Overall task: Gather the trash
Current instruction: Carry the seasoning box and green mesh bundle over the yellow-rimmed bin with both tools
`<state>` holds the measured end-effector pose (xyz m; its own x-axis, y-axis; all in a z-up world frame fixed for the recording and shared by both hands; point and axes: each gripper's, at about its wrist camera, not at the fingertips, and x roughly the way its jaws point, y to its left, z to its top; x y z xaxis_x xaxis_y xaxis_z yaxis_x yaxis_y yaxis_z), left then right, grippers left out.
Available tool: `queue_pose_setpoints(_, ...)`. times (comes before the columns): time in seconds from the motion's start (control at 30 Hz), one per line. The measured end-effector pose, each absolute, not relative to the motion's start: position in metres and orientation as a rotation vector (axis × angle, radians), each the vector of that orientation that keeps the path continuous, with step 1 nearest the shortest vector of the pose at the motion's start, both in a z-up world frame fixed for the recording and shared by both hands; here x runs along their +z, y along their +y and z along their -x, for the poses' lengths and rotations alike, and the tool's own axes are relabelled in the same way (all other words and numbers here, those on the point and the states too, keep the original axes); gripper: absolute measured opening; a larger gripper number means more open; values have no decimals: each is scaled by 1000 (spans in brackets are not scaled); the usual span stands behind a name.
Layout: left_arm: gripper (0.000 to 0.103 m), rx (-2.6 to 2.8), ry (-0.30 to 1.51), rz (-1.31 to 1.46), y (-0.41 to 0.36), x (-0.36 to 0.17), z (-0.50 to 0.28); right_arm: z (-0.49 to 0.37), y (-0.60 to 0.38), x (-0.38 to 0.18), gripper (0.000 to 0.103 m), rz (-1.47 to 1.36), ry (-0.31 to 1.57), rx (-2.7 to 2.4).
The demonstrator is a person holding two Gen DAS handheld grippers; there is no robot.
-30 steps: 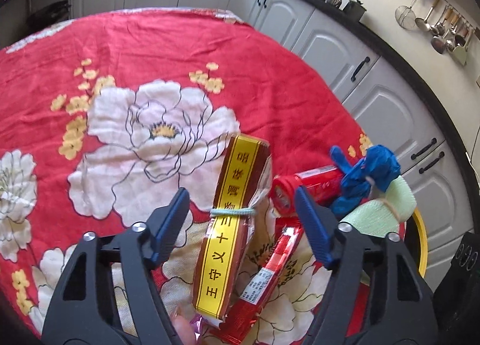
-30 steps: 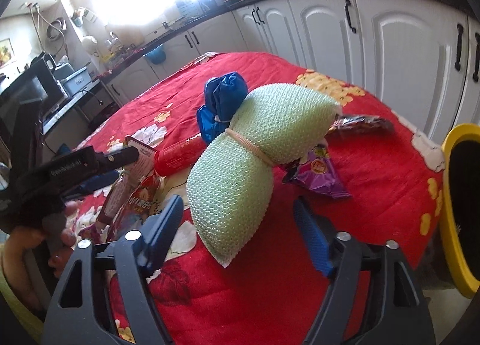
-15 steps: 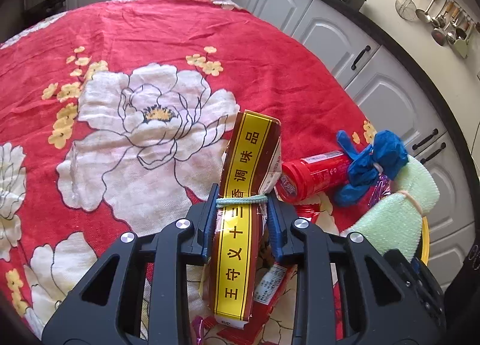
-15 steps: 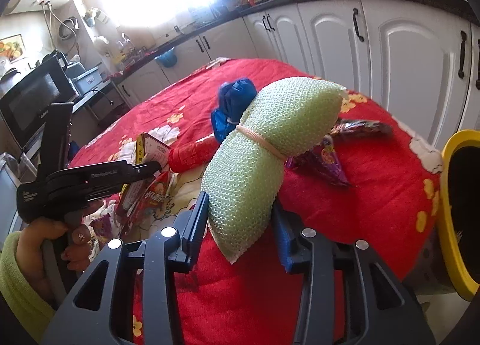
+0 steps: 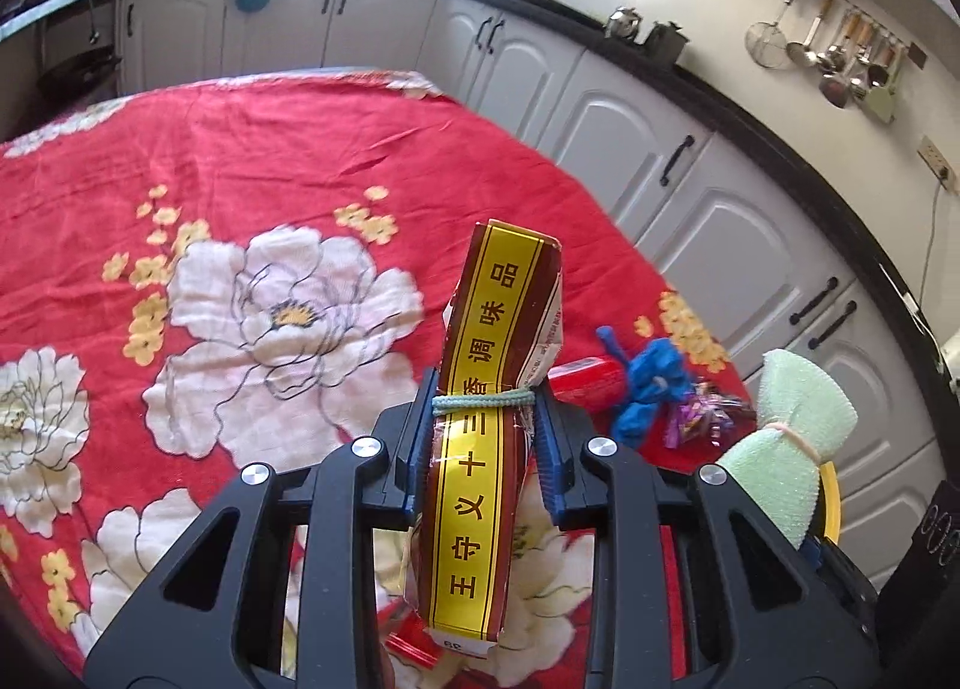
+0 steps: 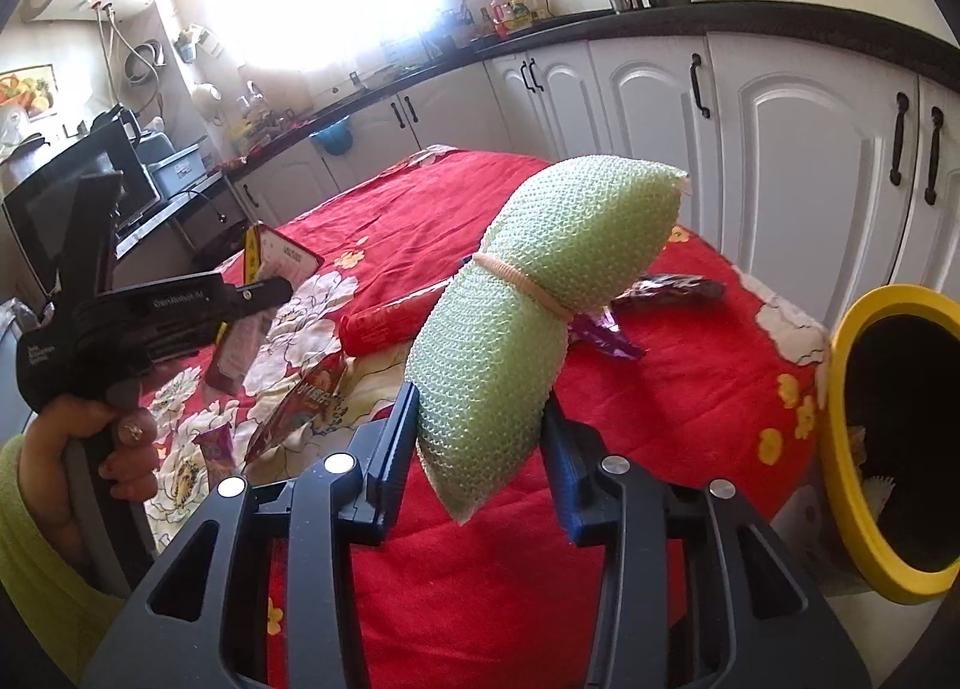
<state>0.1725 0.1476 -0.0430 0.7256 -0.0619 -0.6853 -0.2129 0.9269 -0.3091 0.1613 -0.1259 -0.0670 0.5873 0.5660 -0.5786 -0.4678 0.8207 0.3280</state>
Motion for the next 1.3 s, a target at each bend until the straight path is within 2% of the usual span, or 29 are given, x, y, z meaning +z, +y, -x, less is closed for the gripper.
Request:
queue_pose_setpoints(0.7, 22, -66, 675, 261, 65, -13, -155, -147, -187, -43, 38, -174, 629, 510)
queue_pose_setpoints(1.3, 22, -148, 641, 217, 12, -7, -147, -147, -252, -37, 38, -211, 590, 403)
